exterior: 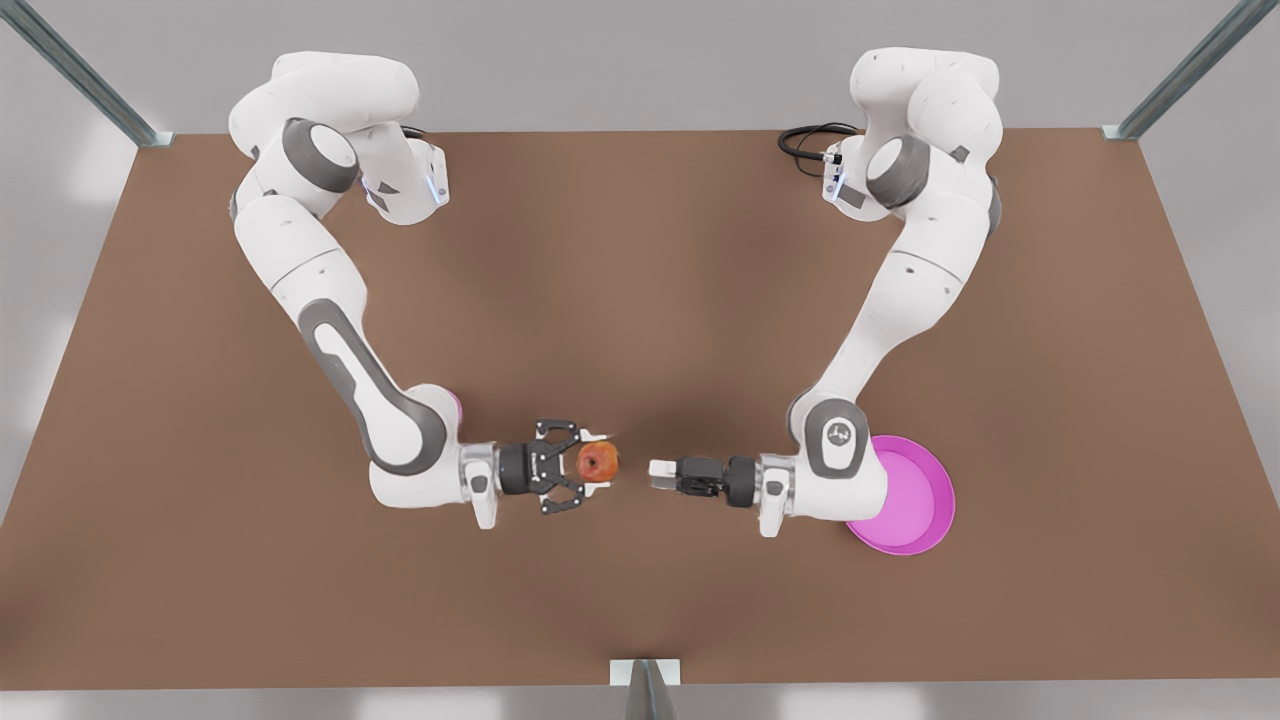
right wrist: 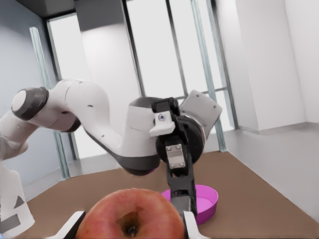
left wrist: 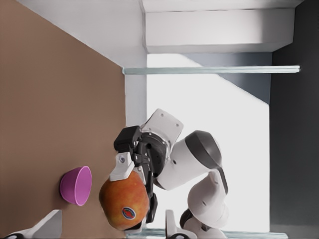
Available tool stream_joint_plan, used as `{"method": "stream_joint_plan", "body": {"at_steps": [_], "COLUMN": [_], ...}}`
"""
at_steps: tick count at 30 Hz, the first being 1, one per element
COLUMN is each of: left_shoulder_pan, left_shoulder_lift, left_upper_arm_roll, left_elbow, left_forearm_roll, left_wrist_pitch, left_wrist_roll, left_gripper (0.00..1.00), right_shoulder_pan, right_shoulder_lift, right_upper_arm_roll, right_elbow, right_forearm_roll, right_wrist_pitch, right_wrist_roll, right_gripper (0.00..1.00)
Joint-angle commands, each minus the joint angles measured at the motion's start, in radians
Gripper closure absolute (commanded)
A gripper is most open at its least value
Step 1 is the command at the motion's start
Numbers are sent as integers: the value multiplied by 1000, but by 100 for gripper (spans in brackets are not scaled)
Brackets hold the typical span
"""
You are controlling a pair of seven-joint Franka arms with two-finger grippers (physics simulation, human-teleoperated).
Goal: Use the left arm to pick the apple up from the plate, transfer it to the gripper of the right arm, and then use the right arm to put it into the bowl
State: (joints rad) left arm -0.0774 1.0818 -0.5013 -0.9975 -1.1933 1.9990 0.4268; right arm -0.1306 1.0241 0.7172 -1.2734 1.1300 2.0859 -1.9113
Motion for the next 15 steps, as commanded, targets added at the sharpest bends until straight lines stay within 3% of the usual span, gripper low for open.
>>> {"method": "stream_joint_plan", "body": {"at_steps": [1,3,4,5,6,8,9,10,12,14,15], "left_shoulder_pan": [74,212,214,211,223,356,262,195,179,143,143], "left_shoulder_lift": [-13,-164,-294,-370,-382,-457,-643,-873,-807,-790,-790], "left_upper_arm_roll": [6,9,-2,-6,1,6,146,208,207,205,204], "left_elbow": [8,45,49,49,49,19,-239,-566,-454,-441,-334], "left_forearm_roll": [163,661,1118,1379,1407,1440,1411,1345,1290,1293,1299], "left_wrist_pitch": [-161,-395,-462,-606,-689,-669,-526,-339,-453,-433,-520], "left_wrist_roll": [-58,-267,-266,-266,-270,-276,-278,-371,-468,-559,-560], "left_gripper": [0,0,0,0,0,0,0,0,0,0,0], "right_shoulder_pan": [-40,-136,-205,-268,-316,-380,-392,-392,-385,-376,-353], "right_shoulder_lift": [-2,-4,-7,-15,-33,-130,-166,-206,-251,-325,-364], "right_upper_arm_roll": [1,-1,-1,-1,-2,-4,-5,-7,-7,-5,-9], "right_elbow": [-3,-7,-12,-14,-37,-119,-148,-170,-228,-317,-336], "right_forearm_roll": [-106,-317,-442,-567,-654,-789,-846,-935,-1018,-1102,-1144], "right_wrist_pitch": [-104,-220,-305,-372,-406,-415,-414,-408,-357,-267,-245], "right_wrist_roll": [20,81,89,91,92,103,126,143,156,218,251], "right_gripper": [48,48,48,48,48,48,48,48,48,48,48]}}
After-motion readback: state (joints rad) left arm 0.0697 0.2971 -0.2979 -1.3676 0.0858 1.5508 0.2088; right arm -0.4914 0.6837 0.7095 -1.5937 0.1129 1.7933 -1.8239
